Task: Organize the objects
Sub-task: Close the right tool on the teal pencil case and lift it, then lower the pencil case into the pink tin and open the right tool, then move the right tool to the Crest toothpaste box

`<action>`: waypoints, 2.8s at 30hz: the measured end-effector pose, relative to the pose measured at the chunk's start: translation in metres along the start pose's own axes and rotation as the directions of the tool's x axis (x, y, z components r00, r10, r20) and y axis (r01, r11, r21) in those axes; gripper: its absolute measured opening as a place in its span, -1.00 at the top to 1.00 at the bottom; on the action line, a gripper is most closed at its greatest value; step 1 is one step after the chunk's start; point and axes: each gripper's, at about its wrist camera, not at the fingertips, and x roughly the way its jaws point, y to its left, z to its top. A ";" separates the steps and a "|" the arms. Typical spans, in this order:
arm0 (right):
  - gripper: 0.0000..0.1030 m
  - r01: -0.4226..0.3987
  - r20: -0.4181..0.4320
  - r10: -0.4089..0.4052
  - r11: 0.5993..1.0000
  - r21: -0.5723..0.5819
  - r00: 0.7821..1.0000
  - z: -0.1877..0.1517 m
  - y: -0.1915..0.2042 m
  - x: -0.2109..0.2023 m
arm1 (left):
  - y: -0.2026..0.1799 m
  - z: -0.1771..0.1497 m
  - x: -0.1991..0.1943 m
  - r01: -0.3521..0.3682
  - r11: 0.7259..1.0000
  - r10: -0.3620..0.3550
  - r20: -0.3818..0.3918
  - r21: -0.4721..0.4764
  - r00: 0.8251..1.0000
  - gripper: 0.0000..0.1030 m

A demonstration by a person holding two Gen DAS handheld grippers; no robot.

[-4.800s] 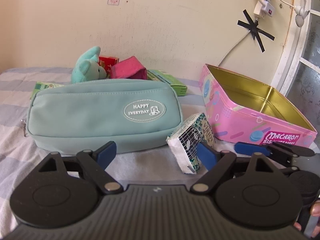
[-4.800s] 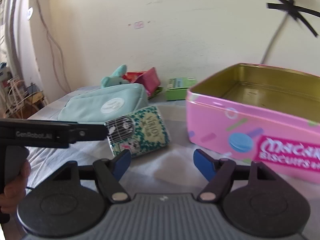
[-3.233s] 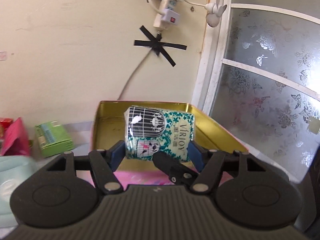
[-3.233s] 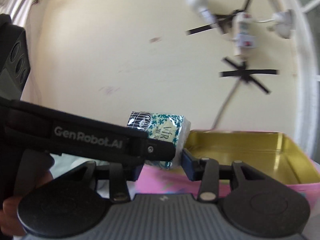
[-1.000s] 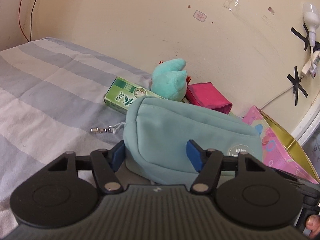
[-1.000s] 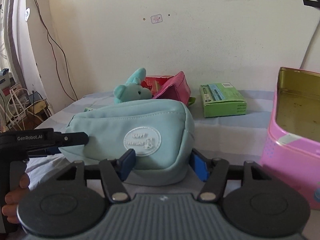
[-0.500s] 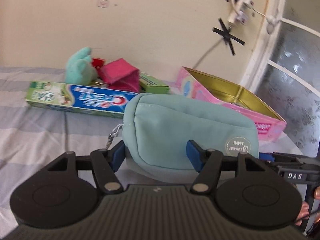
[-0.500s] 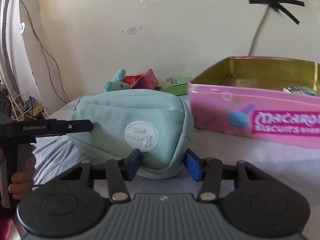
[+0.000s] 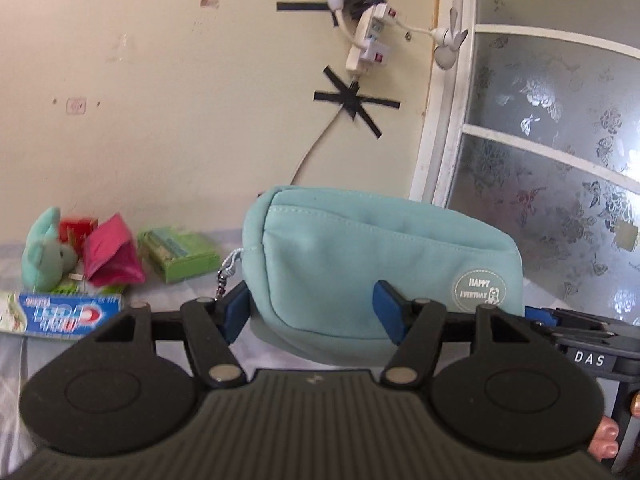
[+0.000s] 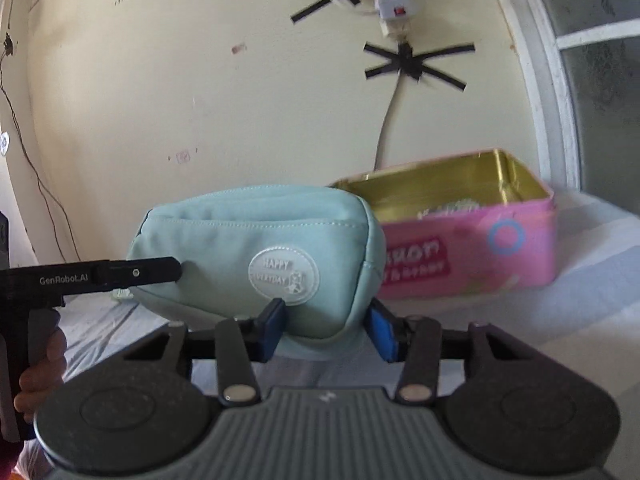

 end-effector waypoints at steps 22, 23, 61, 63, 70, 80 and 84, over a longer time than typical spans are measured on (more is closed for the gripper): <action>-0.25 0.262 0.115 -0.261 0.965 0.010 0.958 0.027 -0.073 0.068 | -0.043 0.014 0.136 -0.027 0.998 0.022 -0.089 -0.060 0.996 -0.45; -0.28 0.275 0.119 -0.273 0.961 -0.006 0.955 0.027 -0.071 0.069 | -0.044 0.014 0.137 -0.042 0.998 0.037 -0.092 -0.052 0.995 -0.46; -0.40 0.074 -0.077 -0.086 0.985 -0.156 0.993 -0.020 0.053 0.080 | 0.017 -0.025 0.043 -0.389 0.920 0.390 -0.183 0.043 0.902 -0.58; -0.41 0.042 -0.105 -0.057 0.988 -0.146 0.993 -0.022 0.061 0.087 | 0.030 -0.031 0.038 -0.419 0.907 0.419 -0.199 0.043 0.886 -0.58; -0.38 -0.042 -0.229 0.004 0.986 -0.162 0.973 -0.032 0.092 0.113 | 0.082 -0.046 0.021 -0.506 0.862 0.499 -0.251 0.044 0.829 -0.58; -0.38 -0.160 -0.343 0.077 0.962 -0.220 0.936 -0.034 0.141 0.153 | 0.162 -0.050 -0.011 -0.600 0.799 0.567 -0.290 -0.032 0.771 -0.58; -0.38 -0.193 -0.375 0.088 0.949 -0.251 0.923 -0.037 0.165 0.176 | 0.202 -0.051 -0.033 -0.626 0.742 0.555 -0.303 -0.239 0.774 -0.58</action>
